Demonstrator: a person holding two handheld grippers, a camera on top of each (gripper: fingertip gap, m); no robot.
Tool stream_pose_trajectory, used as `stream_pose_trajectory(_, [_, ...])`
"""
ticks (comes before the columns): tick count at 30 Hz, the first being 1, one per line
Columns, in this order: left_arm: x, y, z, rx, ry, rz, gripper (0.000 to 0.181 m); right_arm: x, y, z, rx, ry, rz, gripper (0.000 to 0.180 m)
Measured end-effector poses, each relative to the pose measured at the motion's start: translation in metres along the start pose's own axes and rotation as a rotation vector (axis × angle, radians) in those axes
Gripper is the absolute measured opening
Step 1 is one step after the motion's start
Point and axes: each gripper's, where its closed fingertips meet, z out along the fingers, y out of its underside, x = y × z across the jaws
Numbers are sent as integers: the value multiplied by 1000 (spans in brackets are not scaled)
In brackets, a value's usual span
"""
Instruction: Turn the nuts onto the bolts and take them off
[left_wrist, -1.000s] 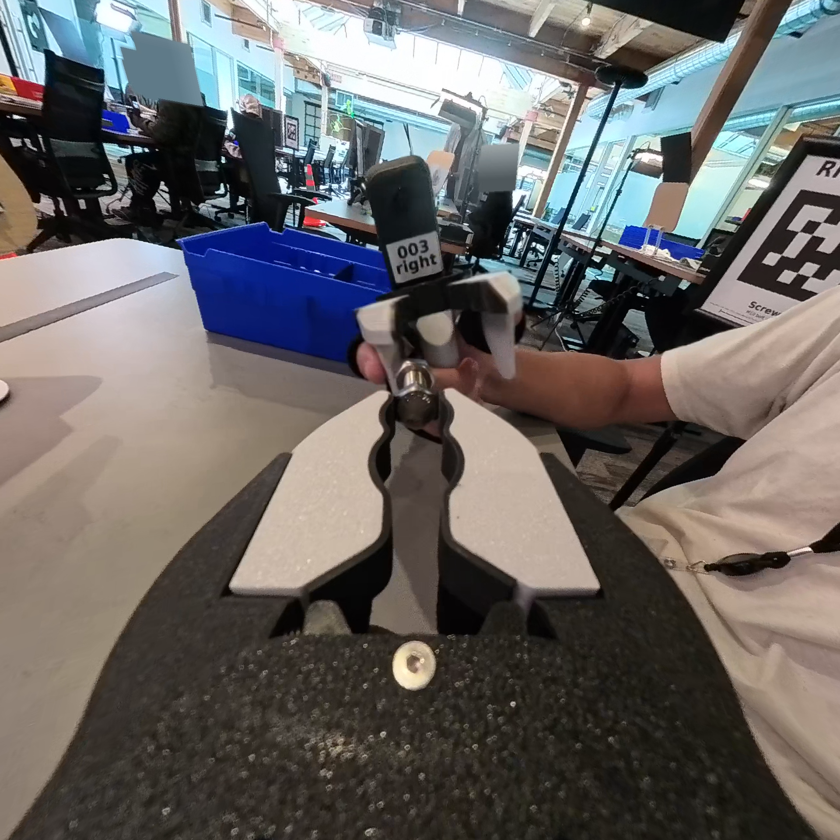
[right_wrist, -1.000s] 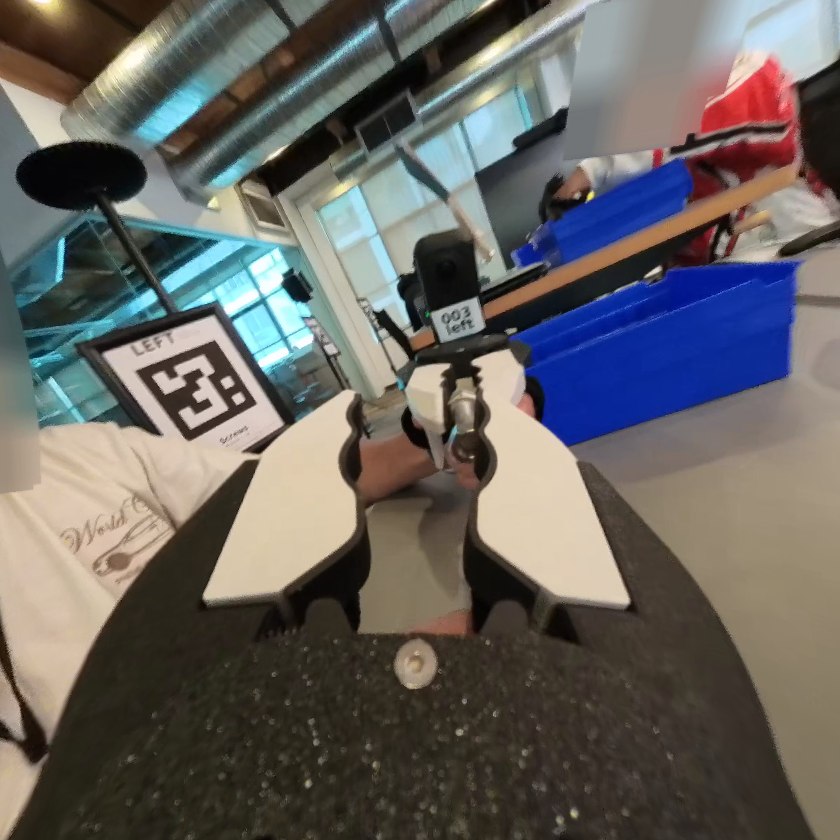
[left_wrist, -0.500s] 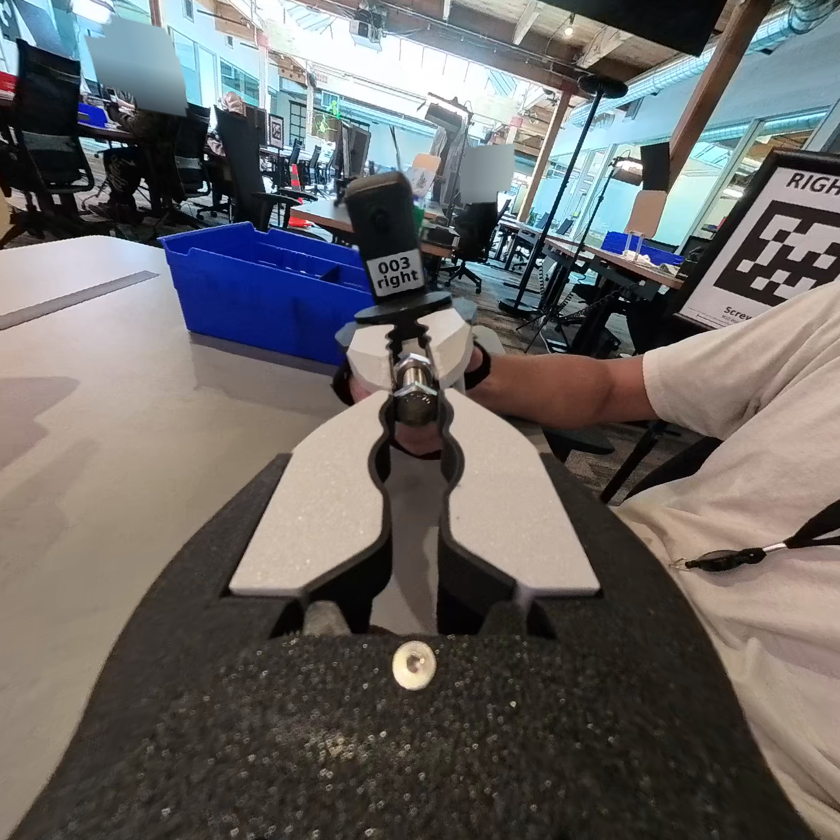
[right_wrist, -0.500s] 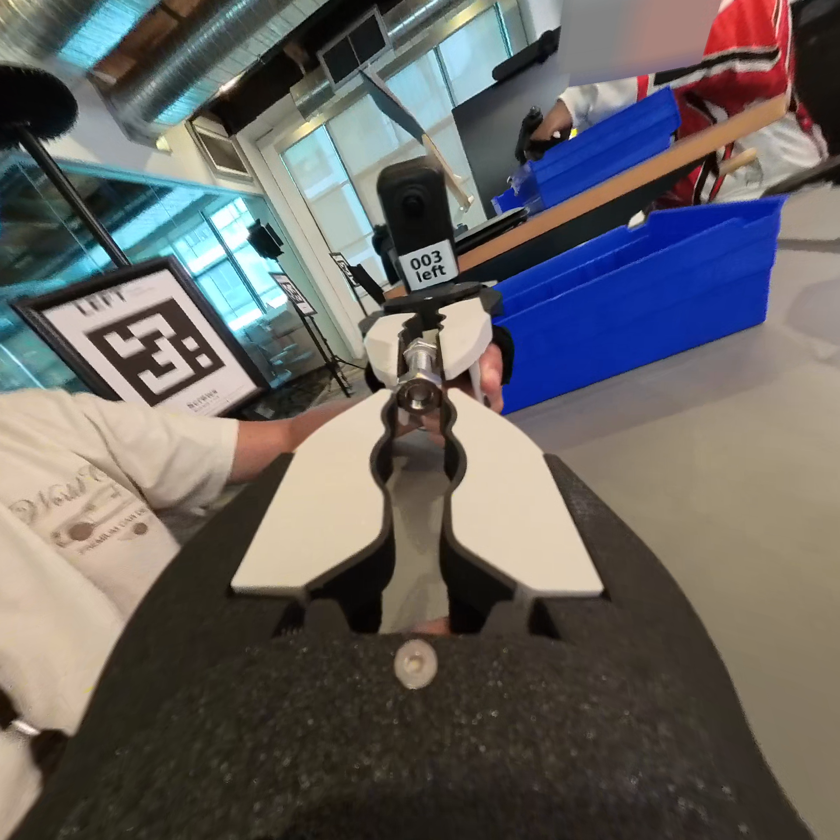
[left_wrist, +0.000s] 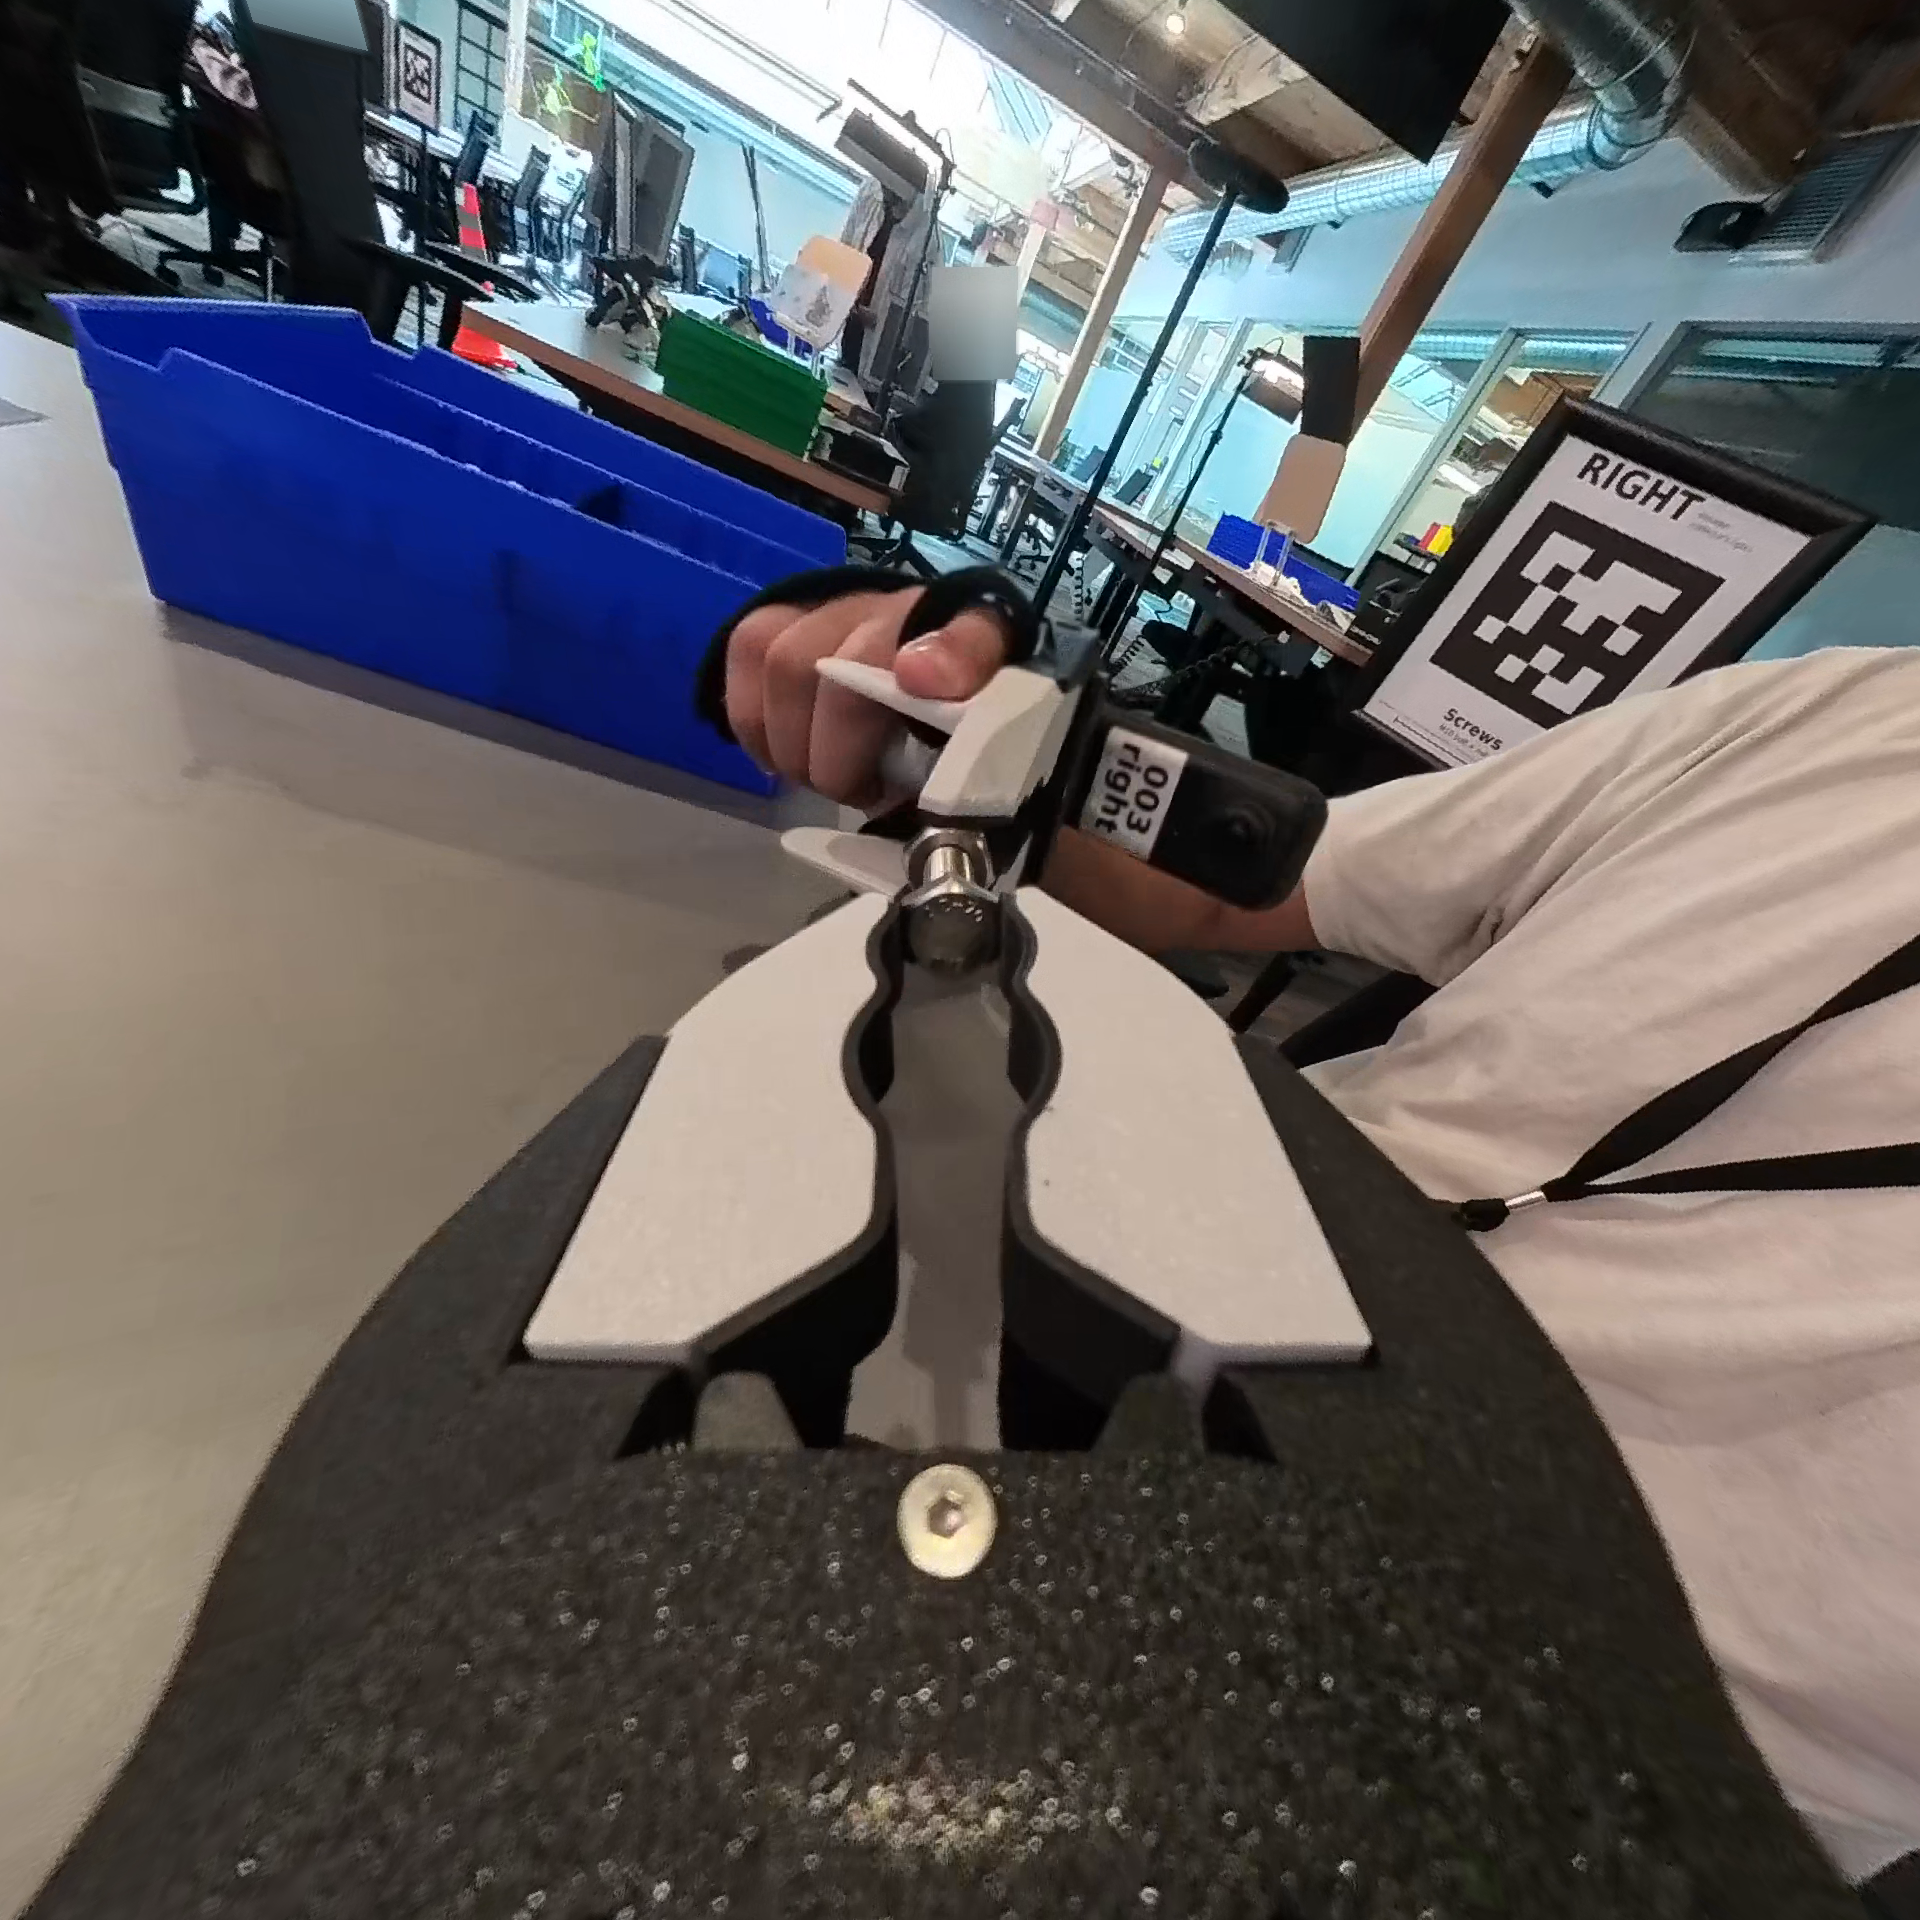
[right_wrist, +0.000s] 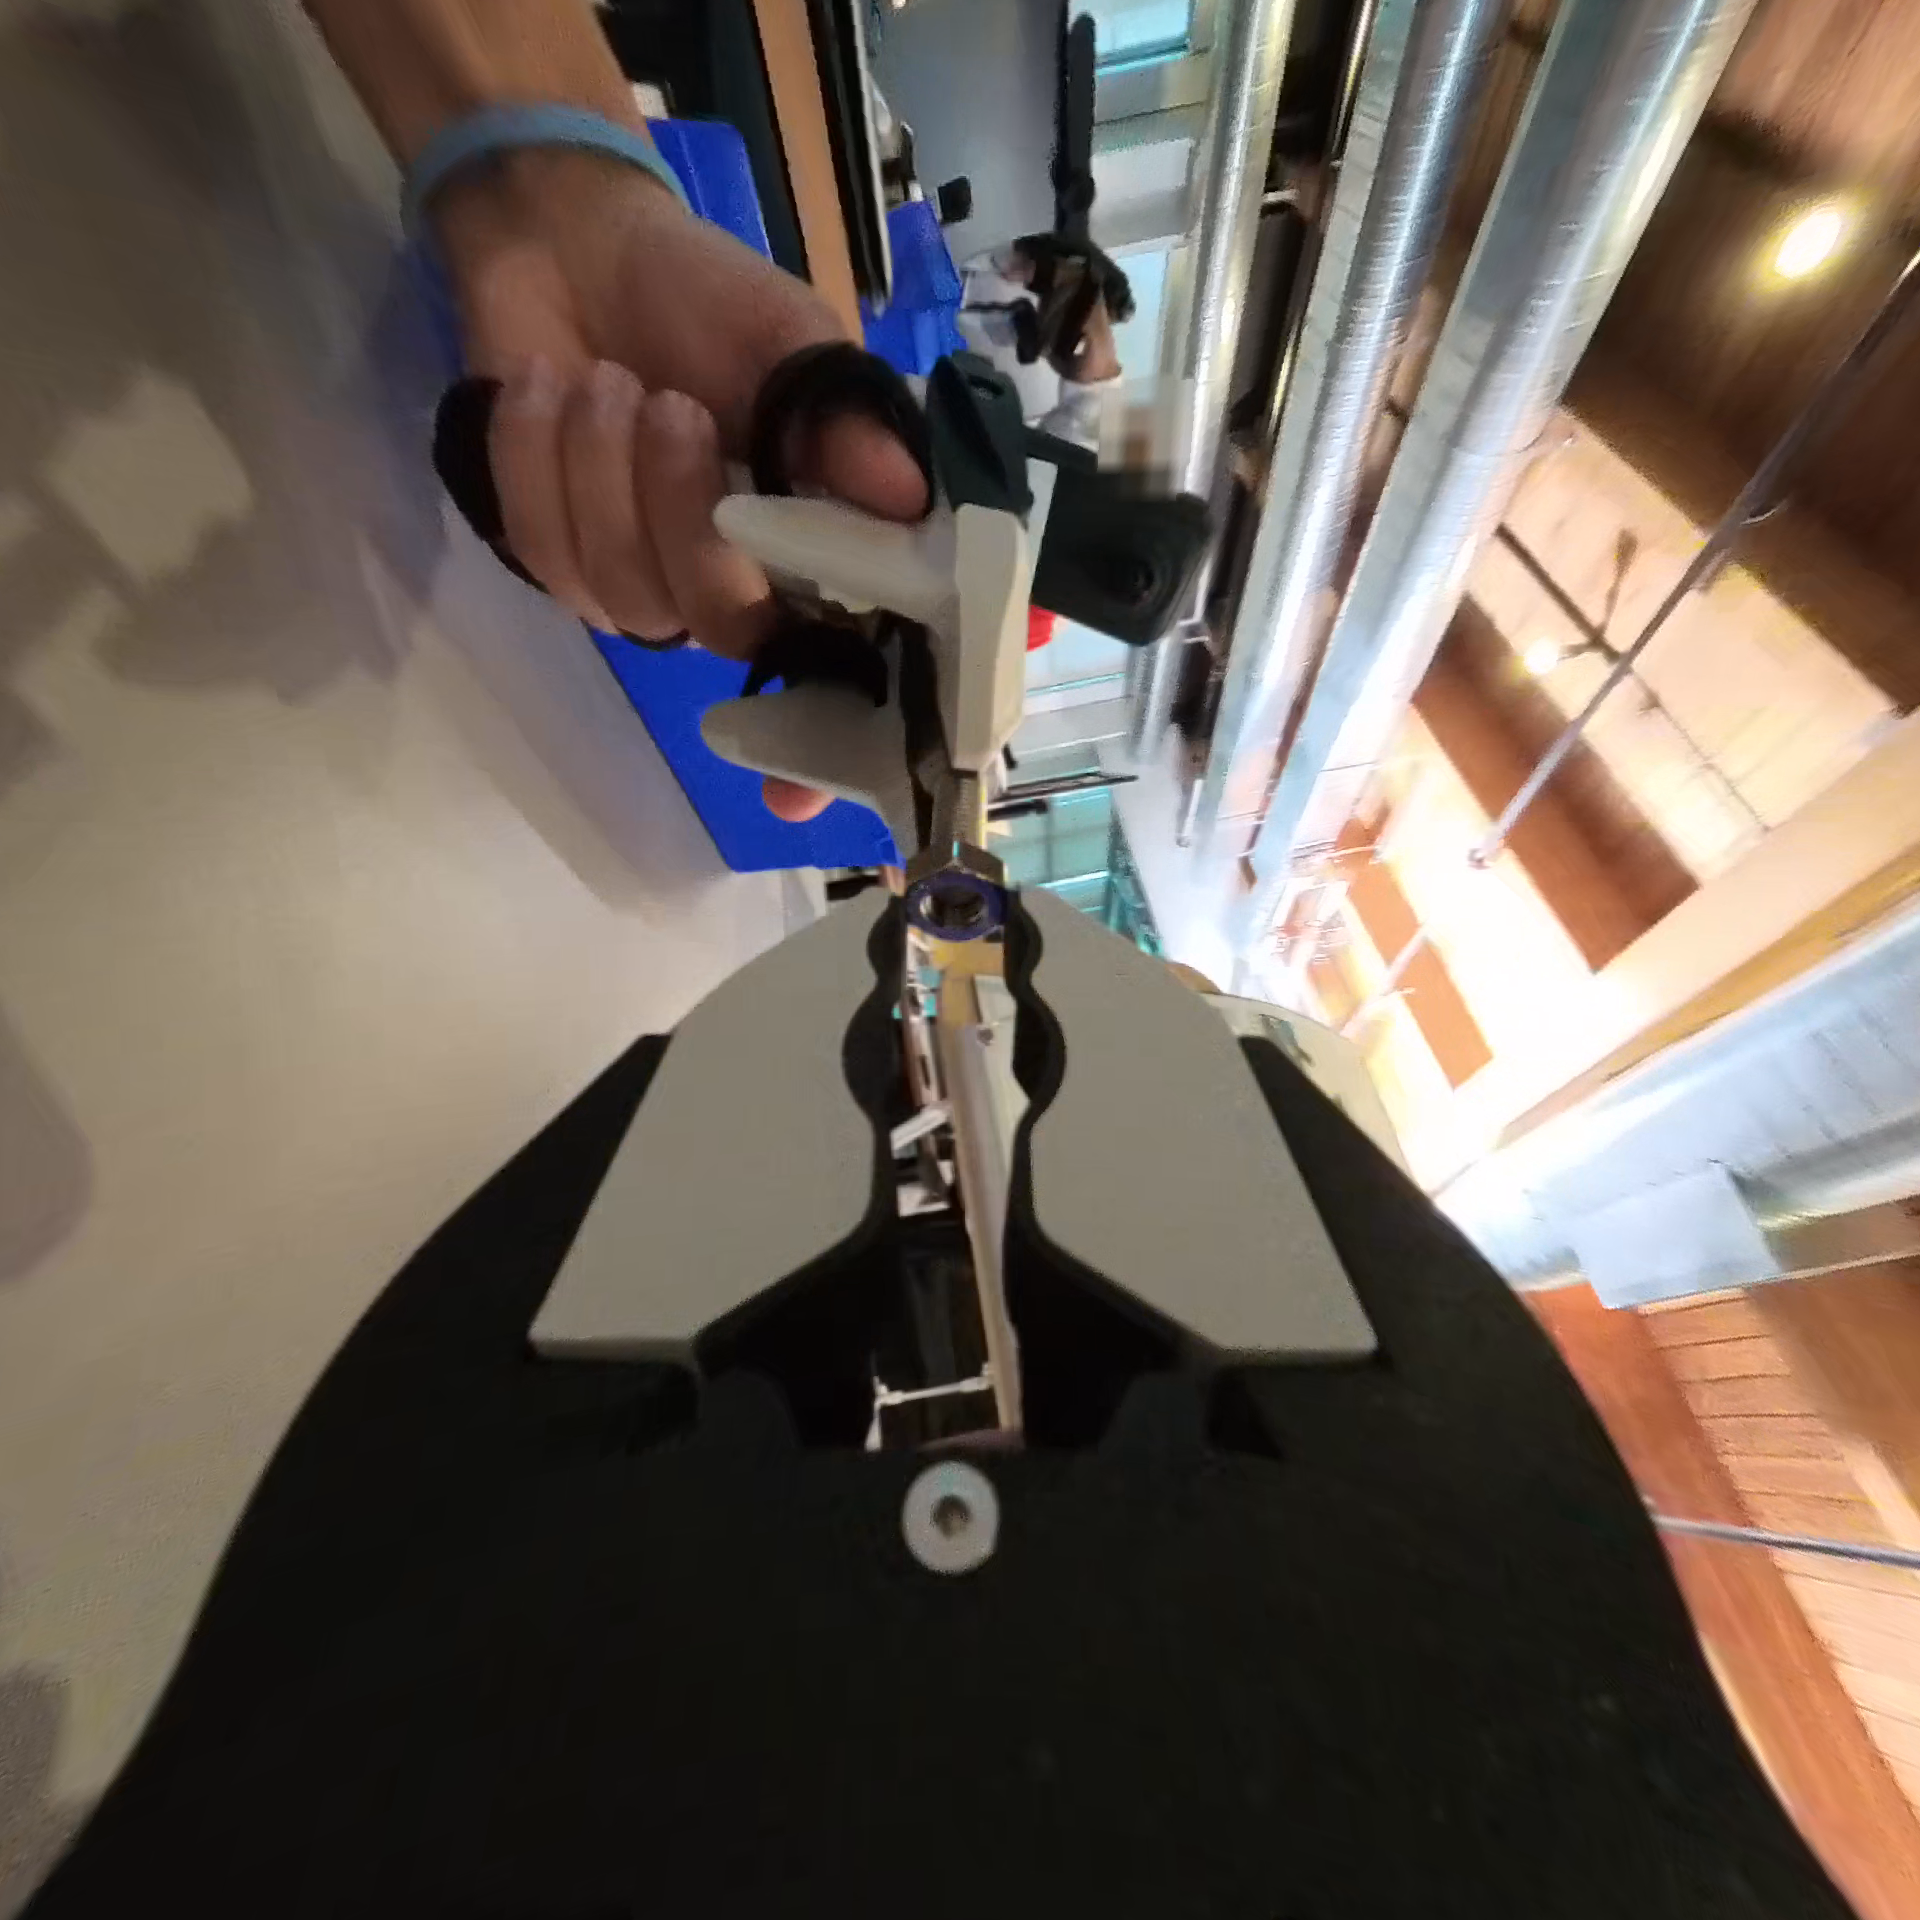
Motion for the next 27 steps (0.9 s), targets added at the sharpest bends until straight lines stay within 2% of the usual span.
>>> stream_pose_trajectory(2, [0, -1, -1, 6, -6, 8, 17, 0, 0, 1, -4, -3, 83, 17])
stream_pose_trajectory(4, [-1, -2, -3, 14, -10, 11, 17, -2, 0, 3, 14, -33, 266, 17])
stream_pose_trajectory(7, [-1, -8, -6, 44, -15, 16, 17, -10, -1, 5, 47, -139, 629, 40])
stream_pose_trajectory(9, [0, -14, -9, 74, -19, 29, 17, -13, -1, 9, 56, -242, 945, 56])
stream_pose_trajectory(14, [-8, -26, -20, 118, -127, 127, 17, 6, -8, 12, 297, -557, 1956, 60])
stream_pose_trajectory(15, [-10, -25, -21, 107, -158, 158, 17, 13, -6, 10, 387, -610, 2129, 57])
stream_pose_trajectory(16, [-13, -25, -21, 95, -189, 185, 17, 11, 0, 12, 403, -638, 2262, 53])
stream_pose_trajectory(20, [-17, -18, -17, 47, -231, 231, 17, 5, 8, 14, 449, -681, 2449, 42])
stream_pose_trajectory(27, [-18, -11, -13, 10, -237, 251, 17, 8, 1, 13, 459, -693, 2442, 38])
